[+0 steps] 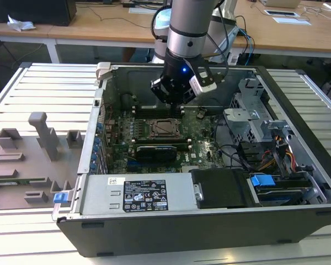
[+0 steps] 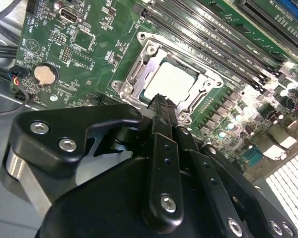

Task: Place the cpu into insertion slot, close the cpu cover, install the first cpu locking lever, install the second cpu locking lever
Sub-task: 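Install the first cpu locking lever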

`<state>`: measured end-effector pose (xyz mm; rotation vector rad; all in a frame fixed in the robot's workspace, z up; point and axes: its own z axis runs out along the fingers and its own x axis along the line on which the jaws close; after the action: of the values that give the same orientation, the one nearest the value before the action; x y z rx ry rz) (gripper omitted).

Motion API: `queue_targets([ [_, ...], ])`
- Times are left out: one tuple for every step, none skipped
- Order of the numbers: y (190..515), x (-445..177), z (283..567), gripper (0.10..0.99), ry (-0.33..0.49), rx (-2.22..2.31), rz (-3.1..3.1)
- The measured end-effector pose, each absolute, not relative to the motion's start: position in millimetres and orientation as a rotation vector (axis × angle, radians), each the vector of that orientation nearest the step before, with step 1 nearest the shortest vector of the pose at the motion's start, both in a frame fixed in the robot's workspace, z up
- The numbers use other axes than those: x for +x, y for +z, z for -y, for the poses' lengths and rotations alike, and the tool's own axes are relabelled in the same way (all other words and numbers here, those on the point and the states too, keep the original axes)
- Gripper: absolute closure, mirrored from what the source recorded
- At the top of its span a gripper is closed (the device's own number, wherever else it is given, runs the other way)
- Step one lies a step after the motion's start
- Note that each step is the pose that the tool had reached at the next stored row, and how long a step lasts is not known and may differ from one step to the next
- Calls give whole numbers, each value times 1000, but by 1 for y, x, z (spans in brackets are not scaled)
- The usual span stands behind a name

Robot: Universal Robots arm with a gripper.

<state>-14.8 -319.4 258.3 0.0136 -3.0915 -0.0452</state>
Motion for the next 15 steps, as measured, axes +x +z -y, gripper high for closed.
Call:
queue_targets([
  [260, -15, 319, 980, -45, 14, 3092],
  [262, -15, 319, 980, -45, 13, 3092],
  [263, -15, 319, 980, -45, 14, 3092],
  [267, -15, 319, 980, -45, 14, 3092],
  [269, -15, 319, 980, -45, 14, 3092],
  [270, -15, 319, 980, -45, 14, 3092],
  [272, -15, 319, 980, -45, 14, 3092],
  [273, -15, 319, 980, -45, 14, 3092],
  [275, -15, 319, 980, -45, 13, 3092],
  [279, -15, 319, 980, -45, 14, 3092],
  [281, -15, 319, 980, -45, 14, 3092],
  [281, -15, 319, 980, -45, 14, 3092],
  [281, -15, 319, 980, -46, 14, 3092],
  [281, -15, 319, 980, -46, 14, 3092],
  [282, -15, 319, 980, -45, 14, 3092],
])
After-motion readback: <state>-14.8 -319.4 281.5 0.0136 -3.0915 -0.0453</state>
